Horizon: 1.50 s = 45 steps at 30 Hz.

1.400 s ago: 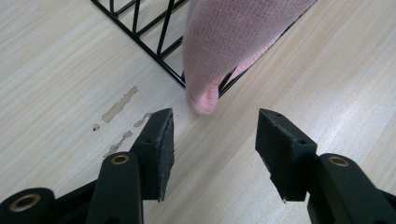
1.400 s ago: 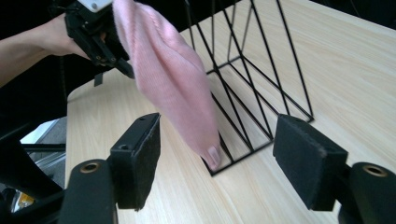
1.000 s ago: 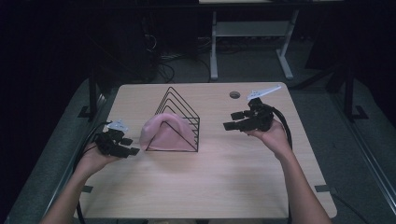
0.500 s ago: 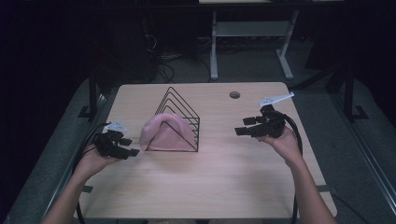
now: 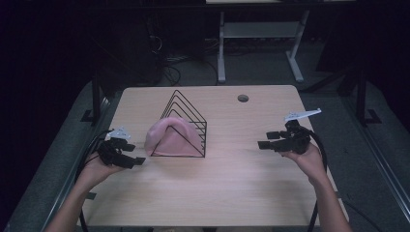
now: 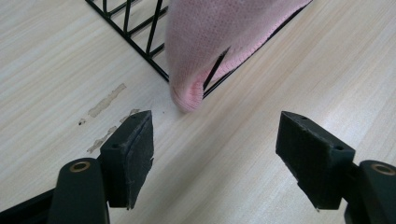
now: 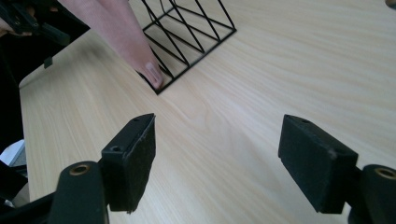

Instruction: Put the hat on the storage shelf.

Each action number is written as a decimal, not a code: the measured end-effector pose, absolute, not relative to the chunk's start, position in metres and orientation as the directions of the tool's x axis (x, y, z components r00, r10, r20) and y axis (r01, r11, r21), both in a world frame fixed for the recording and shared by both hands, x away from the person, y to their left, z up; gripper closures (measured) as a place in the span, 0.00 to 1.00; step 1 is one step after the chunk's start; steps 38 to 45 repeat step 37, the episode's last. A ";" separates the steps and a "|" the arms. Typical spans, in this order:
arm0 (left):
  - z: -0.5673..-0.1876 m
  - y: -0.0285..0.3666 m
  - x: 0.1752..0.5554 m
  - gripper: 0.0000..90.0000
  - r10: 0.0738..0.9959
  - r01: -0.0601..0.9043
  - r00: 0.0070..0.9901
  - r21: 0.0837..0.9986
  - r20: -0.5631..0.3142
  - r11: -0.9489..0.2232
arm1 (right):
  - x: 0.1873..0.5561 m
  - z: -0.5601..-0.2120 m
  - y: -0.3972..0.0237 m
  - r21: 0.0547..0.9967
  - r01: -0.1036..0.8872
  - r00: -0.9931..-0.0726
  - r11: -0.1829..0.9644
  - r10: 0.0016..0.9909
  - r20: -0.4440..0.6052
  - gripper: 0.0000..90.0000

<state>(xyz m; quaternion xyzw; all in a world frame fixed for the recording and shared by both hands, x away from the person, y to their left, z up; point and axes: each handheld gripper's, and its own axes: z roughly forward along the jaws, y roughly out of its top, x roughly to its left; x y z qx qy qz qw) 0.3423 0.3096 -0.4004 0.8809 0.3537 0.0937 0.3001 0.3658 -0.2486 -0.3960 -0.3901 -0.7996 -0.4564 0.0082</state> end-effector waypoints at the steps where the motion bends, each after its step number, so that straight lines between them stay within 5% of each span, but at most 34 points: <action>1: -0.400 0.310 0.342 0.30 0.677 0.564 0.734 0.593 -0.042 -0.575 | 0.364 -0.398 -0.251 0.722 0.634 -0.692 0.276 0.619 0.371 0.30; 29: -0.404 0.294 0.303 0.29 0.723 0.533 0.690 0.655 0.031 -0.536 | 0.298 -0.437 -0.291 0.690 0.670 -0.650 0.274 0.665 0.367 0.29; 37: -0.420 0.298 0.286 0.29 0.813 0.547 0.582 0.755 -0.031 -0.363 | 0.265 -0.449 -0.283 0.750 0.632 -0.651 0.194 0.658 0.379 0.29; 45: -0.420 0.298 0.286 0.29 0.813 0.547 0.582 0.755 -0.031 -0.363 | 0.265 -0.449 -0.283 0.750 0.632 -0.651 0.194 0.658 0.379 0.29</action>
